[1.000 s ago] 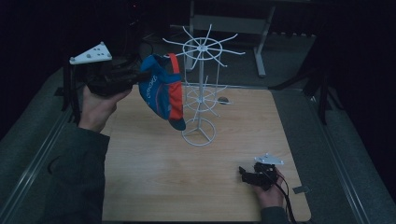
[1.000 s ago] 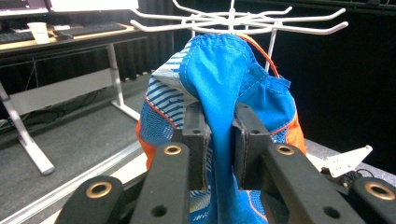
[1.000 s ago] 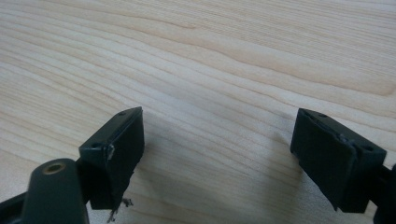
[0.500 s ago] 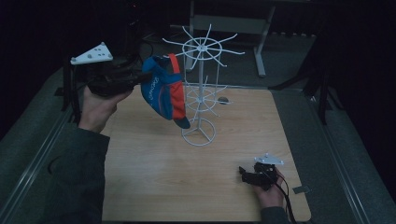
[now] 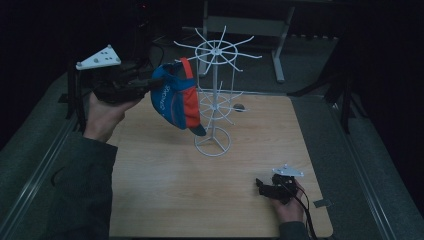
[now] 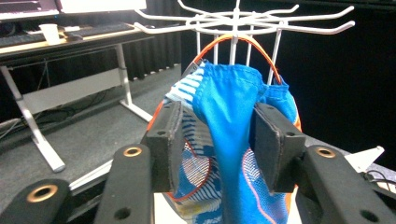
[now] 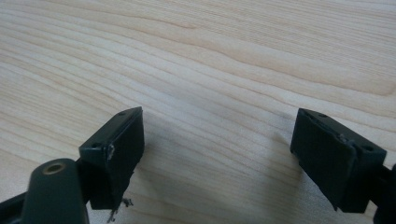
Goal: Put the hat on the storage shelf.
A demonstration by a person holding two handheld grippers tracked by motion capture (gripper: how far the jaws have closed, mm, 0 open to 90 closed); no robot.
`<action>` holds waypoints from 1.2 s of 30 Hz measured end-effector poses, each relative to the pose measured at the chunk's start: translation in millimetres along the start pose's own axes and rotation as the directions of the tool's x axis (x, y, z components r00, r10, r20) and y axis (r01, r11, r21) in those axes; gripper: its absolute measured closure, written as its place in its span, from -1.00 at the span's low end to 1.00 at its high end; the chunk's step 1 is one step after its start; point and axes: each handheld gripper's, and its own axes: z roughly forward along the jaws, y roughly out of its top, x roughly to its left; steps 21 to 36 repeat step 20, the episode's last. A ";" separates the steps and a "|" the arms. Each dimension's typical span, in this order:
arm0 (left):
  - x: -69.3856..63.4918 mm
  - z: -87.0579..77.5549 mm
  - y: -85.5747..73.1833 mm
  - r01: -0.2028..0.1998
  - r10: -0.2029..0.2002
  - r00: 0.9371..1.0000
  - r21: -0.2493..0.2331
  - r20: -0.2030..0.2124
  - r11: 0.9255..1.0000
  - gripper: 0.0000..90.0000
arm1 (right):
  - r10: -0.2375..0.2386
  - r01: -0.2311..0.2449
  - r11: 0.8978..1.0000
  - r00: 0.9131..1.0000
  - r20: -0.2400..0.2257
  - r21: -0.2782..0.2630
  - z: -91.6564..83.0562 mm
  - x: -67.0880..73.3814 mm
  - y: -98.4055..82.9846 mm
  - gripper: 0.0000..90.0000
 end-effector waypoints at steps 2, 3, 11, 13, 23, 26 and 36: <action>-0.2 0.1 0.1 -0.003 0.003 1.000 0.001 -0.008 1.000 0.15 | 0.000 0.000 1.000 1.000 0.000 0.000 0.0 0.0 0.0 -0.61; -0.3 0.1 0.2 -0.004 0.004 1.000 0.001 -0.012 1.000 0.12 | 0.000 0.000 1.000 1.000 0.001 0.000 0.0 0.0 0.0 -0.62; -0.2 0.5 1.5 0.011 -0.011 1.000 -0.005 -0.019 1.000 -0.19 | 0.000 0.000 1.000 1.000 0.000 0.000 0.0 0.0 0.0 -0.61; -0.4 1.0 1.6 0.010 -0.010 1.000 -0.003 -0.024 1.000 -0.28 | 0.000 0.000 1.000 1.000 0.000 0.000 0.0 0.0 0.0 -0.62; 0.0 -0.2 2.9 0.031 -0.031 0.999 -0.010 -0.031 0.999 -0.53 | 0.000 0.000 1.000 1.000 0.000 0.000 0.0 0.0 0.0 -0.62; 0.0 -0.2 2.9 0.031 -0.031 0.999 -0.010 -0.031 0.999 -0.53 | 0.000 0.000 1.000 1.000 0.000 0.000 0.0 0.0 0.0 -0.62; 0.0 -0.2 2.9 0.031 -0.031 0.999 -0.010 -0.031 0.999 -0.53 | 0.000 0.000 1.000 1.000 0.000 0.000 0.0 0.0 0.0 -0.62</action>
